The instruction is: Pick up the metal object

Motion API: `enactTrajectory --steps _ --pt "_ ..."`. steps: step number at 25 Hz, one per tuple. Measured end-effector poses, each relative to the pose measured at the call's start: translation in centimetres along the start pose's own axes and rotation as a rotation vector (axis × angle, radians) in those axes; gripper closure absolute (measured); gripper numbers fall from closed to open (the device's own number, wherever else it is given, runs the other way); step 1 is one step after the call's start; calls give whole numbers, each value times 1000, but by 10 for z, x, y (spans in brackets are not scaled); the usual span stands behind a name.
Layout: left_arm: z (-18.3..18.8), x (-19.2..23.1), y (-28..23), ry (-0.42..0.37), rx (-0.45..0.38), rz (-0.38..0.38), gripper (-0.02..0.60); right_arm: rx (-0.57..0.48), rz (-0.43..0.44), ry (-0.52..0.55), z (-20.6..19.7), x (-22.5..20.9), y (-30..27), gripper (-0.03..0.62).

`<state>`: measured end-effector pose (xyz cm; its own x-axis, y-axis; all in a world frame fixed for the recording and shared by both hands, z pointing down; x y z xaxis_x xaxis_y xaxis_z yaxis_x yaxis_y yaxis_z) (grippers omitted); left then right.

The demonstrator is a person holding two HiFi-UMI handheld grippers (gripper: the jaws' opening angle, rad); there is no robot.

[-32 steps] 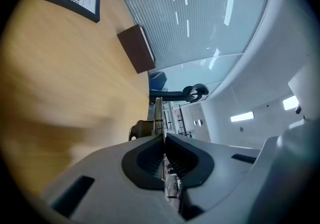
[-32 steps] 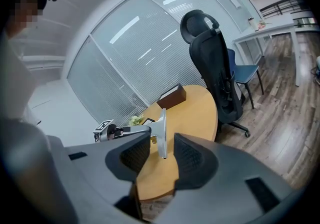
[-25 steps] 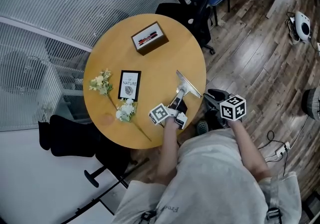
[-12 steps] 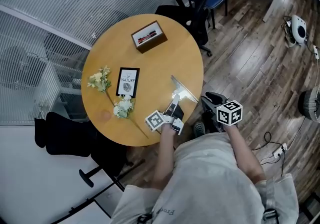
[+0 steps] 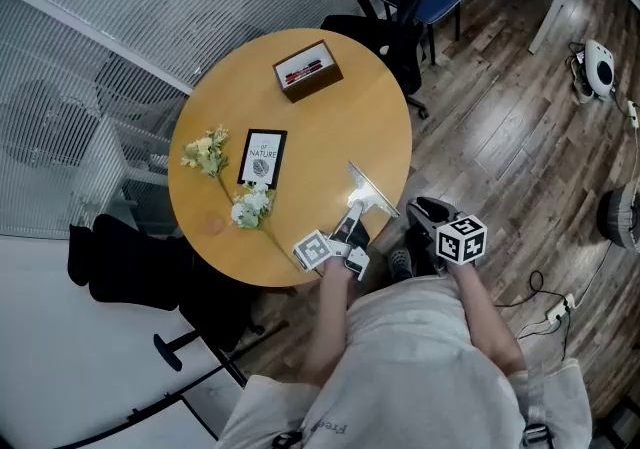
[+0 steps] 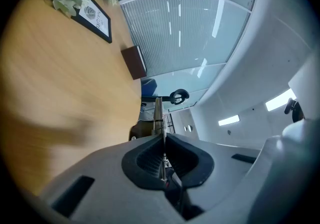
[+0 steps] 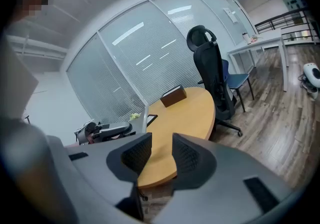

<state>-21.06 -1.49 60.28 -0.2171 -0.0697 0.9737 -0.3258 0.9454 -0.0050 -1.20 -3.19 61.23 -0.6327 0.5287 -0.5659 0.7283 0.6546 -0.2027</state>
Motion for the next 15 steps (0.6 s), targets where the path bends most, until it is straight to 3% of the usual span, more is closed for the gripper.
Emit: enactTrajectory --steps 15 --pt "2 -6 35 29 -42 -49 571 -35 -2 61 -10 20 16 482"
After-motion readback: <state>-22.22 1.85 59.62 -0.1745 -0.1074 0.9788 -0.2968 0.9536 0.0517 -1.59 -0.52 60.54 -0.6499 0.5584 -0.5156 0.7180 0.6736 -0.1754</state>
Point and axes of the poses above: the fingertips, and each gripper's own axes: y backward along the fingers, x to its left, z out of its top, the point moved 5 cm from there along y, backward along the fingers, and after that the axes turned 14 degrees about -x, right-handed, at the moved point
